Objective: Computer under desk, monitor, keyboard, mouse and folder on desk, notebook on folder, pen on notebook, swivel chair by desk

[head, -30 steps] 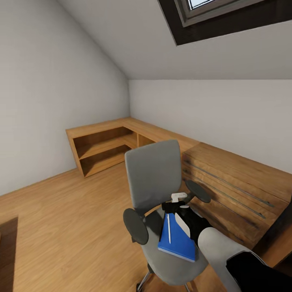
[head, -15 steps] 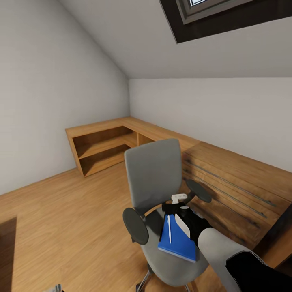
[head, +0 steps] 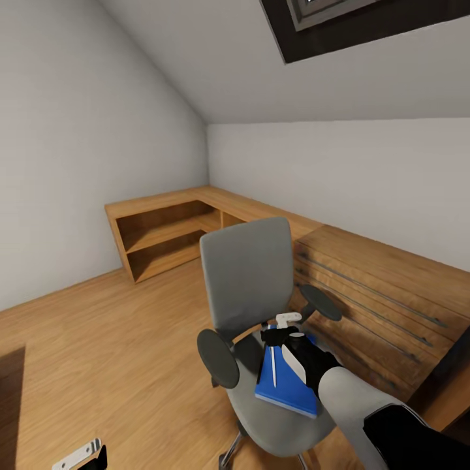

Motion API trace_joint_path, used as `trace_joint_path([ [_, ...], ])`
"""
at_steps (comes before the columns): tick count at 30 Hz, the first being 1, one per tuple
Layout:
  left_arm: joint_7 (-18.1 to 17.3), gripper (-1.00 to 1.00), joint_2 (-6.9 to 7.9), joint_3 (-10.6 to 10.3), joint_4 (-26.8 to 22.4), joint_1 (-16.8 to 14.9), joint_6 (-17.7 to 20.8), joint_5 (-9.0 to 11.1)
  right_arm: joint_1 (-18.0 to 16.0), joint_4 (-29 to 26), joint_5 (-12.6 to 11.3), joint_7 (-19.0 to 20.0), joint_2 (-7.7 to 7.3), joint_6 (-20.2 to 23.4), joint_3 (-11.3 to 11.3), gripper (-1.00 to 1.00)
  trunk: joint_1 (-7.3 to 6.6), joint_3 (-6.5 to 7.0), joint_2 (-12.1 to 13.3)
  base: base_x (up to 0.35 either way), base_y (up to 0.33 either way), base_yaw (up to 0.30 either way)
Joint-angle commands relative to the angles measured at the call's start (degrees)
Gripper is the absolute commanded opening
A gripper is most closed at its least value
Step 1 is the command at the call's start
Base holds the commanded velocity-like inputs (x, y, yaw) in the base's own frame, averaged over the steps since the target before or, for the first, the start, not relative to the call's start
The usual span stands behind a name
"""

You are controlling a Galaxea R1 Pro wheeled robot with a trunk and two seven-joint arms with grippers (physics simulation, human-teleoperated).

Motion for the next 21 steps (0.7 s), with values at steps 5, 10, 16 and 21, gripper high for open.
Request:
trace_joint_path([
  [5,0.2,1.0,0.03,-0.1,-0.1,0.0,-0.2,0.5,0.0,-0.1,-0.5,-0.4,-0.02,0.3,0.5,1.0,1.1,-0.95,-2.0,0.0,0.0,0.0],
  [10,0.2,1.0,0.02,-0.1,-0.1,0.0,-0.3,0.5,-0.1,-0.1,-0.5,-0.5,-0.02,0.4,0.5,1.0,2.2,-1.84,-4.1,0.0,0.0,0.0],
  [16,0.2,1.0,0.02,-0.1,0.0,0.0,-0.3,0.5,-0.1,-0.1,-0.5,-0.6,-0.02,0.4,0.5,1.0,3.52,-2.92,-6.5,0.0,0.0,0.0],
  [21,0.2,1.0,0.02,-0.1,0.0,0.0,-0.3,0.5,-0.1,-0.1,-0.5,-2.0,-0.02,0.4,0.5,1.0,4.62,-3.82,-8.5,0.0,0.0,0.0],
])
